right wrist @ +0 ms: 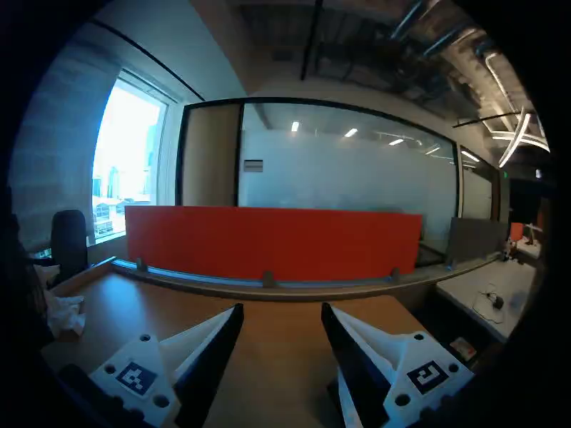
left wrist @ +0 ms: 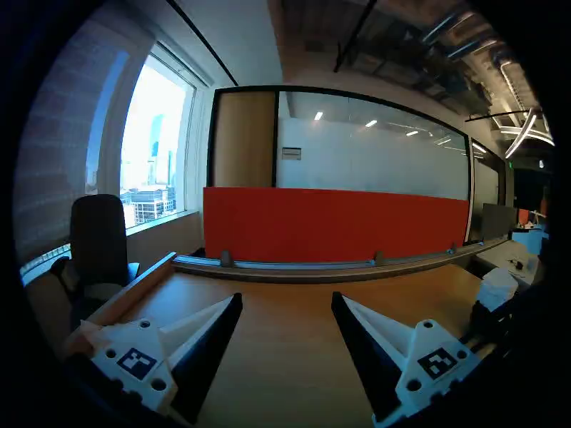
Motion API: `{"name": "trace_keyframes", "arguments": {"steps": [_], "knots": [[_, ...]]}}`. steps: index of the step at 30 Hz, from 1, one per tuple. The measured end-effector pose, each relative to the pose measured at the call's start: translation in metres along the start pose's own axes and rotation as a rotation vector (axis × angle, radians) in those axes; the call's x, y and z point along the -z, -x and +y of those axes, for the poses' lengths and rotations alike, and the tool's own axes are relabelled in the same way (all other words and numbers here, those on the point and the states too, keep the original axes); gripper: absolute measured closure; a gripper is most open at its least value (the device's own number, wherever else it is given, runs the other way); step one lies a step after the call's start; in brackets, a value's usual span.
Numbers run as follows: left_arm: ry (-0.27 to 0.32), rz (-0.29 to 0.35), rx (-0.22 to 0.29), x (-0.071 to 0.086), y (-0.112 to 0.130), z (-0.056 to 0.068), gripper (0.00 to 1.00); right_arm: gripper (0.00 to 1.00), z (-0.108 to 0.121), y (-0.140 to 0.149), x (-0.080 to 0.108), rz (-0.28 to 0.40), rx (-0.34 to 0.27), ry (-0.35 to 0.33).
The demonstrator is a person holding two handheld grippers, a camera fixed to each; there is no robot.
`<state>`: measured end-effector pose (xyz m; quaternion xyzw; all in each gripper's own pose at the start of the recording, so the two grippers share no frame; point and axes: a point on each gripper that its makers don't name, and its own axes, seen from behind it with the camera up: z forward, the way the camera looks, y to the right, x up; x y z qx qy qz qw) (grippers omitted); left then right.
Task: Fold towel
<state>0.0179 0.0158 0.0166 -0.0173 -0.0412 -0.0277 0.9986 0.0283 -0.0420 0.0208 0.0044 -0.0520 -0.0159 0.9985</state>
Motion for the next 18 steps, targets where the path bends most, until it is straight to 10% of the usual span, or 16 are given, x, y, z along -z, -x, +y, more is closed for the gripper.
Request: {"name": "trace_keyframes", "arguments": {"steps": [18], "knots": [[-0.005, 0.043, 0.004, 0.009, 0.055, -0.009, 0.07, 0.16, -0.013, 0.022, 0.01, 0.011, 0.006, 0.004]]}}
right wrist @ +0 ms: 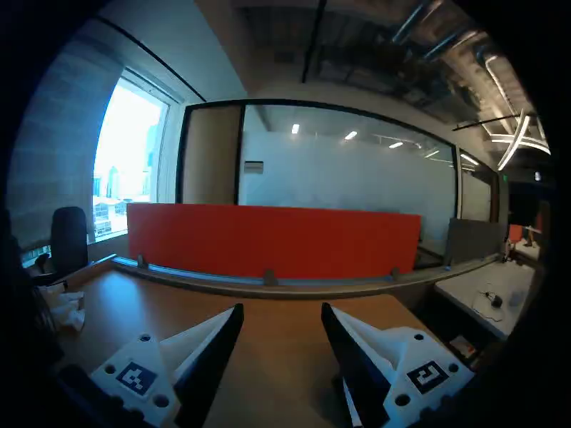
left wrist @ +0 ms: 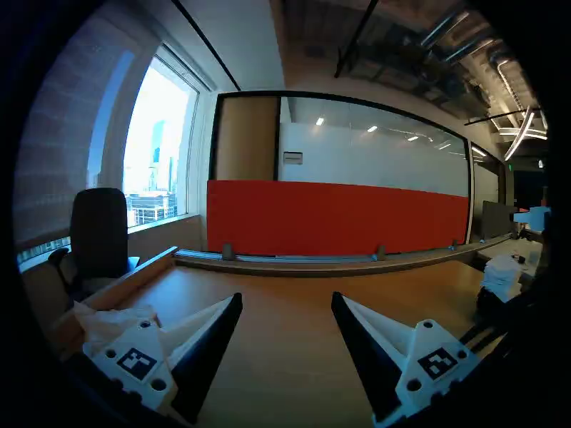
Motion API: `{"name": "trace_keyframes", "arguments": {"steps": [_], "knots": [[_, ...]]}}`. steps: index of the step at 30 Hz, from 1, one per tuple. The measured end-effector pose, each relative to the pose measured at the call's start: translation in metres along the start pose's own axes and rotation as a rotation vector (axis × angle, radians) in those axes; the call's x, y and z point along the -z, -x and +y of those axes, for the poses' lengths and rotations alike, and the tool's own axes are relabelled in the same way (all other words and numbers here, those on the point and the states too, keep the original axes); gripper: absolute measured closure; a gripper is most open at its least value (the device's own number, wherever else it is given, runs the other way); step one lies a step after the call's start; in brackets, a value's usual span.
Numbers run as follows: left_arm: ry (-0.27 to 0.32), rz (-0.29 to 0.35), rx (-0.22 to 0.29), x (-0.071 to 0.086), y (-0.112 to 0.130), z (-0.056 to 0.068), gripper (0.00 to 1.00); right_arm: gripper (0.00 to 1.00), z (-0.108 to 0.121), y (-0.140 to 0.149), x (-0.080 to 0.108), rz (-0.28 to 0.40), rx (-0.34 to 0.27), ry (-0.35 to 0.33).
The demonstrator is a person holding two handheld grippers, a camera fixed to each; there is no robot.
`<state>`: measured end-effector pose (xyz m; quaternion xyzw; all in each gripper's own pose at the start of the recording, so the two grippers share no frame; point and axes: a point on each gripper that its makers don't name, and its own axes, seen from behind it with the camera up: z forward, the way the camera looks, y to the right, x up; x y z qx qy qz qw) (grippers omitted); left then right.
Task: Fold towel
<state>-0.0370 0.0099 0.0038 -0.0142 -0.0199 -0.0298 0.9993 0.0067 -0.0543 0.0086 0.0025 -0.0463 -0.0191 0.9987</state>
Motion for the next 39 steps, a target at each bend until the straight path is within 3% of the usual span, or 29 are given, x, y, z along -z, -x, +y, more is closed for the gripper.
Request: {"name": "trace_keyframes", "arguments": {"steps": [14, 39], "knots": [[-0.019, 0.039, -0.019, -0.004, 0.033, -0.013, 0.07, 0.16, -0.018, 0.018, 0.001, 0.007, 0.007, -0.007], [-0.062, 0.084, -0.036, -0.017, 0.095, -0.018, 0.07, 0.16, -0.008, 0.041, -0.018, 0.054, 0.007, 0.002]]}}
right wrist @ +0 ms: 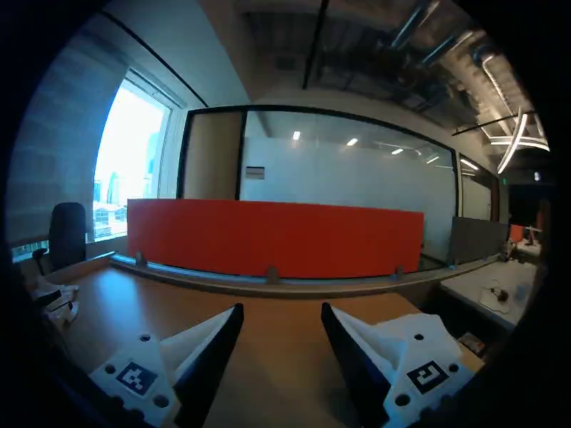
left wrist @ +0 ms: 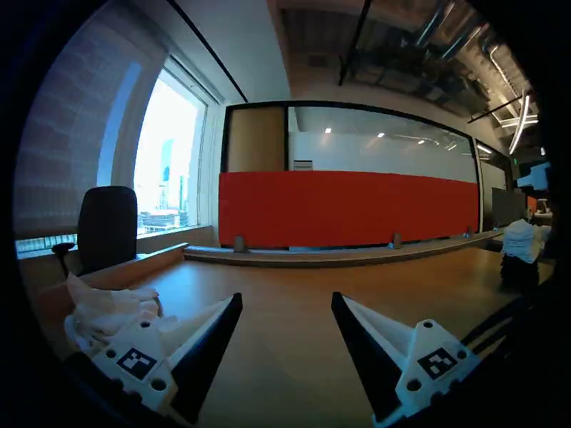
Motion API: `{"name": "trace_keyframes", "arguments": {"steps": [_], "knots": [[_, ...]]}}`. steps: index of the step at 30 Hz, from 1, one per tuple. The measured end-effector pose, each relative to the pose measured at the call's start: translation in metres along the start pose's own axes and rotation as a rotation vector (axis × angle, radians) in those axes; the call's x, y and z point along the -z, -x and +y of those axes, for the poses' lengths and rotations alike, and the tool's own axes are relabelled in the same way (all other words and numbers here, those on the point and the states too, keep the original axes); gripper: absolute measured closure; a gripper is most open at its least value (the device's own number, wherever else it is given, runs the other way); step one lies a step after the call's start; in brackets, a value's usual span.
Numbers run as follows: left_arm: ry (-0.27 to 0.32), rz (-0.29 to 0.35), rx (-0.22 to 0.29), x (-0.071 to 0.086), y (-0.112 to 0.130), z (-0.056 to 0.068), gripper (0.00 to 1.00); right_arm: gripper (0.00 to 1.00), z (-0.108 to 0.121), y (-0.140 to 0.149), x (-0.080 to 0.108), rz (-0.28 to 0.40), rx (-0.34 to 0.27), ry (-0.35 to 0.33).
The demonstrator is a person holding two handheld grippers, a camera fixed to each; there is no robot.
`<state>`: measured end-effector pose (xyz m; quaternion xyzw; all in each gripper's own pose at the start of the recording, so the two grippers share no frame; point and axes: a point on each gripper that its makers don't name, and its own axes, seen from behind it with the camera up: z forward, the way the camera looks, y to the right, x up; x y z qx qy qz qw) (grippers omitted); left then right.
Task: Fold towel
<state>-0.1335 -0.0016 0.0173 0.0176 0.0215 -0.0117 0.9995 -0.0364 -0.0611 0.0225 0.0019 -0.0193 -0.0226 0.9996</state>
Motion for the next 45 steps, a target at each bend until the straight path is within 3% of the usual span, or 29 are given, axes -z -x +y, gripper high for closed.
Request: {"name": "trace_keyframes", "arguments": {"steps": [32, 45], "knots": [[0.0, -0.005, -0.008, -0.003, 0.015, 0.001, 0.07, 0.17, 0.014, 0.016, -0.005, 0.005, 0.013, -0.006], [-0.001, -0.005, -0.008, -0.003, 0.015, 0.002, 0.07, 0.16, 0.018, 0.023, -0.017, 0.07, 0.032, -0.012]]}}
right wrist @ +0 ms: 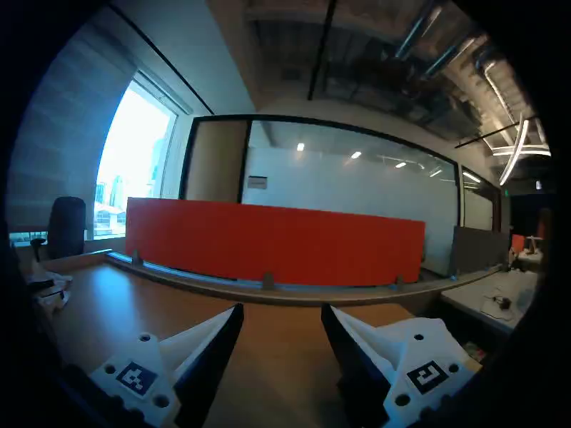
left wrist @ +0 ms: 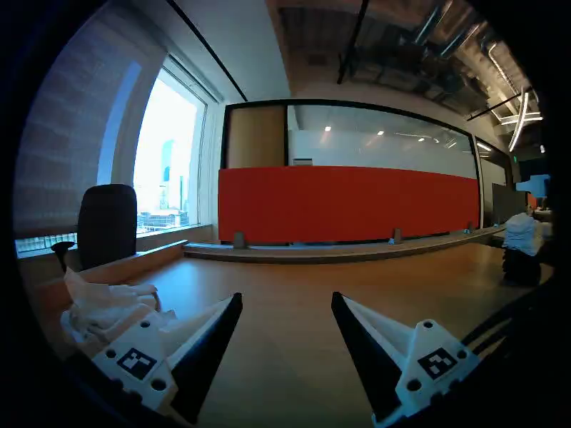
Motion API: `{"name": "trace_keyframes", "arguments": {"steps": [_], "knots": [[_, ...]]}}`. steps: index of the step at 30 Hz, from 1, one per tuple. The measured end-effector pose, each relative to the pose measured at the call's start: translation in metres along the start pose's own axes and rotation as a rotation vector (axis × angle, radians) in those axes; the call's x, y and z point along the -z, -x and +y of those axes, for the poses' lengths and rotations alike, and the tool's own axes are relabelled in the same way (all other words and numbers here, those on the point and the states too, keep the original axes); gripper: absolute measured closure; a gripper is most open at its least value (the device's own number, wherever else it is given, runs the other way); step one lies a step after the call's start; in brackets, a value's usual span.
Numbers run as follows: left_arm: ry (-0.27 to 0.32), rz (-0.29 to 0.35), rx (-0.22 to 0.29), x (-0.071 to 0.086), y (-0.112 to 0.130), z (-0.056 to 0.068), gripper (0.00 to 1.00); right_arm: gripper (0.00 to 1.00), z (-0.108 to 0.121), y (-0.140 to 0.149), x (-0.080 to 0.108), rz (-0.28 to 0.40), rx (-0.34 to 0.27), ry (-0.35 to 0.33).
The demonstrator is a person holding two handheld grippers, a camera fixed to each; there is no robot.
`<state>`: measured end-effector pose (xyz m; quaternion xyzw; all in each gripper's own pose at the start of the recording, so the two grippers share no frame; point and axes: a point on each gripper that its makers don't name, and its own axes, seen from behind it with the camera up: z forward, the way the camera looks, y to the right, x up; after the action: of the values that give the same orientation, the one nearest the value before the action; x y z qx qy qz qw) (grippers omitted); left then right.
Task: Fold towel
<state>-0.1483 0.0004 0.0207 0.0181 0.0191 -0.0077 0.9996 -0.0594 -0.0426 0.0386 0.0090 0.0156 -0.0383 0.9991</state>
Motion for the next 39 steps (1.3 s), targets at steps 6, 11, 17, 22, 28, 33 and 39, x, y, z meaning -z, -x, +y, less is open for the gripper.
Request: {"name": "trace_keyframes", "arguments": {"steps": [6, 11, 17, 22, 28, 33, 39], "knots": [[0.0, 0.0, 0.0, 0.0, 0.0, 0.0, 0.07, 0.17, 0.008, 0.028, -0.001, -0.014, -0.019, 0.004], [0.0, 0.0, 0.0, 0.0, 0.0, 0.0, 0.07, 0.17, 0.018, 0.049, 0.003, -0.013, -0.038, 0.013], [0.0, 0.001, 0.0, 0.0, 0.0, 0.001, 0.07, 0.16, 0.025, 0.073, 0.006, -0.022, -0.064, 0.014], [0.0, 0.001, 0.0, 0.0, 0.0, 0.001, 0.07, 0.16, 0.032, 0.092, 0.007, -0.027, -0.071, 0.022], [0.0, 0.001, 0.0, 0.0, 0.001, 0.001, 0.07, 0.16, 0.033, 0.109, 0.009, -0.035, -0.081, 0.009], [0.0, 0.002, 0.0, -0.001, 0.001, 0.001, 0.07, 0.16, 0.036, 0.119, 0.011, -0.04, -0.088, 0.009], [0.0, 0.002, 0.0, -0.001, 0.002, 0.001, 0.07, 0.16, 0.04, 0.125, 0.012, -0.038, -0.09, 0.012]]}}
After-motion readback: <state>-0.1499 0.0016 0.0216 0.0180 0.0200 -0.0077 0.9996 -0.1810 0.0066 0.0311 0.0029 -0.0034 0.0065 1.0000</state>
